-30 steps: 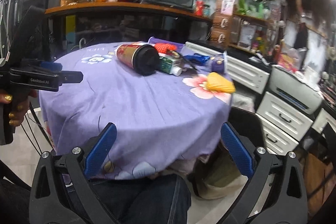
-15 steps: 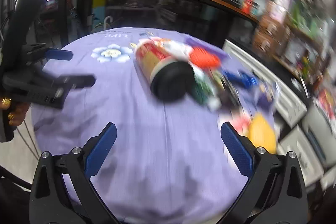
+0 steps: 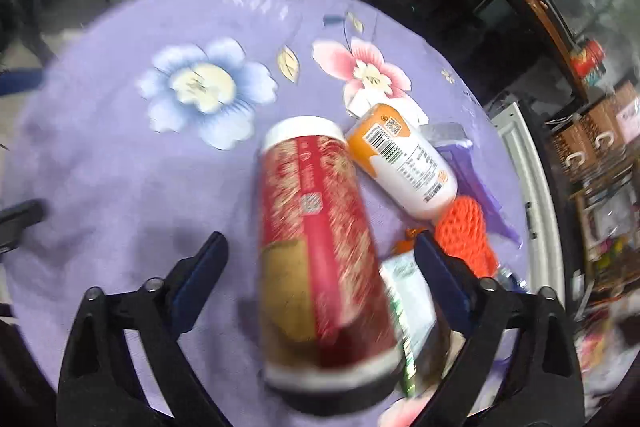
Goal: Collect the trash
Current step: 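Reach the right tool to the red-and-white canister and close on it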
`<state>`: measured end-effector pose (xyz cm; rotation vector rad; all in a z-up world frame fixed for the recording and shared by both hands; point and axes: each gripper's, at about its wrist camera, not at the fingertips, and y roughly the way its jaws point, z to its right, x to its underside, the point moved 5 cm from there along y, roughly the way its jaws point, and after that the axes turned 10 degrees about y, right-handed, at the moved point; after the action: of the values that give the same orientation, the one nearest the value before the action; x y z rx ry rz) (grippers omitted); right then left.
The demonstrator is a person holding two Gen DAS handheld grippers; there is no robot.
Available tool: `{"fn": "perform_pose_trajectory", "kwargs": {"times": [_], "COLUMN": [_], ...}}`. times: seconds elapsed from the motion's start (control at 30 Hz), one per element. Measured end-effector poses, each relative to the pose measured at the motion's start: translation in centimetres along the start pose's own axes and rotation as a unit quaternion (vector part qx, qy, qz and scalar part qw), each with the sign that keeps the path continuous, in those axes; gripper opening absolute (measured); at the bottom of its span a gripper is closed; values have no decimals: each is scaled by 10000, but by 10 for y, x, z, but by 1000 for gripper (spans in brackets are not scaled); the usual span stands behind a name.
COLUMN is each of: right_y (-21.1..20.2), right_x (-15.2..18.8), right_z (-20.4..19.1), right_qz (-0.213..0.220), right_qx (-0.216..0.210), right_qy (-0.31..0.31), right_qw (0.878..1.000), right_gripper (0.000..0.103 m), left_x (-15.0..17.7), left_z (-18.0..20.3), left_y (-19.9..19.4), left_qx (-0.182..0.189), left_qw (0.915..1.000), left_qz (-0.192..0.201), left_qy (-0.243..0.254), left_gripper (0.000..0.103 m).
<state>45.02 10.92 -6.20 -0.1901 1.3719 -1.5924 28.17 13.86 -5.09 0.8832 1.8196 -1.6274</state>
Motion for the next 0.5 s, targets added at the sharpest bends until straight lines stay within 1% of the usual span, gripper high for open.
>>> {"fn": "perform_pose_trajectory", "kwargs": {"times": [0.03, 0.13, 0.2, 0.23, 0.33, 0.4, 0.5], "right_y": [8, 31, 42, 46, 55, 58, 59], "right_x": [-4, -6, -5, -5, -3, -2, -4], "right_z": [0, -4, -7, -8, -11, -14, -14], "right_qz": [-136, -731, -977, -1080, -1390, -1509, -1520], "right_qx": [77, 41, 194, 227, 254, 275, 254], "right_qy": [-42, -224, -389, -421, -407, -452, -434], "right_qw": [9999, 9971, 9943, 9930, 9891, 9871, 9871], "right_gripper": [88, 86, 85, 82, 76, 74, 73], "left_x": [1, 4, 6, 7, 7, 7, 8], "left_z": [-2, -4, -5, -5, -7, -8, -8], "left_y": [1, 4, 7, 8, 13, 15, 16], "left_qx": [57, 100, 160, 180, 247, 262, 277], "left_qw": [10000, 9999, 9999, 9998, 9997, 9996, 9996], "left_qz": [2, -14, -42, -50, -75, -82, -84], "left_qy": [-18, -14, 10, 15, 18, 28, 35], "left_gripper": [98, 98, 98, 98, 98, 98, 98]}}
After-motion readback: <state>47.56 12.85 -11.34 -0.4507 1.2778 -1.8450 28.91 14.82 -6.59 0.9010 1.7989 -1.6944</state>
